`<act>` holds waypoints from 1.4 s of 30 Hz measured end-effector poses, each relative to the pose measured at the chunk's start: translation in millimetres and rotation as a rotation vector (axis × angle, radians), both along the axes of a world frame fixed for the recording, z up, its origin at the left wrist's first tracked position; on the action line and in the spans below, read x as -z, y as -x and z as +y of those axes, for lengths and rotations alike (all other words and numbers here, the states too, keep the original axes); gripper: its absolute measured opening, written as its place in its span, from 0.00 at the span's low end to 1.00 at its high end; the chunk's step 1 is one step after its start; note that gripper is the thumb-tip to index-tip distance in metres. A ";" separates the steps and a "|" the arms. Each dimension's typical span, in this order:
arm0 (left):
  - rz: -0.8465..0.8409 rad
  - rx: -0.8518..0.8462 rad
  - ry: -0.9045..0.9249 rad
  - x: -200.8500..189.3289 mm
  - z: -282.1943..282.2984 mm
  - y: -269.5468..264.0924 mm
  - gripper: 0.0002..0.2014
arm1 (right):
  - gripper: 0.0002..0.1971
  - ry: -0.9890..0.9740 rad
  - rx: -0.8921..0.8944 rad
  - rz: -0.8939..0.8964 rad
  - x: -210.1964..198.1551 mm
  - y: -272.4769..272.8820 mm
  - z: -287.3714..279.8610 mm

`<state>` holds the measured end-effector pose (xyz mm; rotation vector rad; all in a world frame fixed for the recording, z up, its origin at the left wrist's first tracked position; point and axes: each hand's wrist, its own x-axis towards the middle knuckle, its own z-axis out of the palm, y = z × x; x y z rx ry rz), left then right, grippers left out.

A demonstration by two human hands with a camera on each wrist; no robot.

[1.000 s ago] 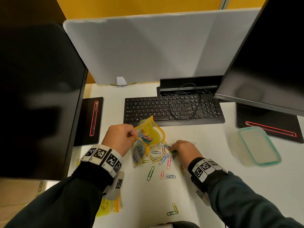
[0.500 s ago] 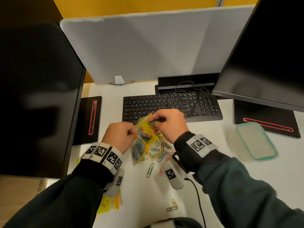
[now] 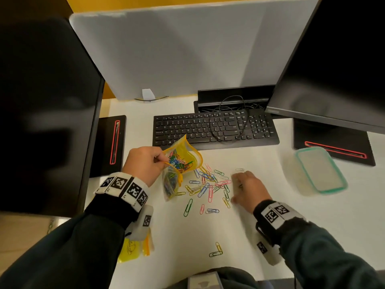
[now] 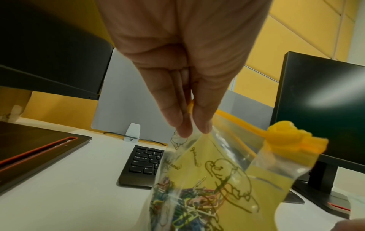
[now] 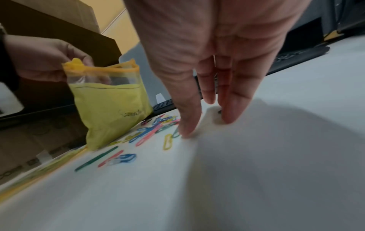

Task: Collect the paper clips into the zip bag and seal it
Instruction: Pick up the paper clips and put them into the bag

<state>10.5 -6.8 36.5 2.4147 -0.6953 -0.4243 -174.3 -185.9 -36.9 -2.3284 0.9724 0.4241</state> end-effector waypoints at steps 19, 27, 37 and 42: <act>0.038 0.003 -0.005 0.9 1.0 -1.2 0.05 | 0.66 0.026 -0.546 0.194 5.2 -35.5 30.4; 0.041 0.029 -0.024 -1.0 -1.9 2.2 0.06 | 0.18 0.104 -0.460 -0.072 20.7 -35.8 35.0; 0.032 0.034 0.007 0.7 -0.8 0.8 0.15 | 0.13 0.149 -0.454 -0.042 15.3 -54.4 36.9; 0.022 0.067 -0.013 -1.3 -0.3 0.0 0.16 | 0.11 0.024 -0.142 -0.177 3.7 -49.5 27.1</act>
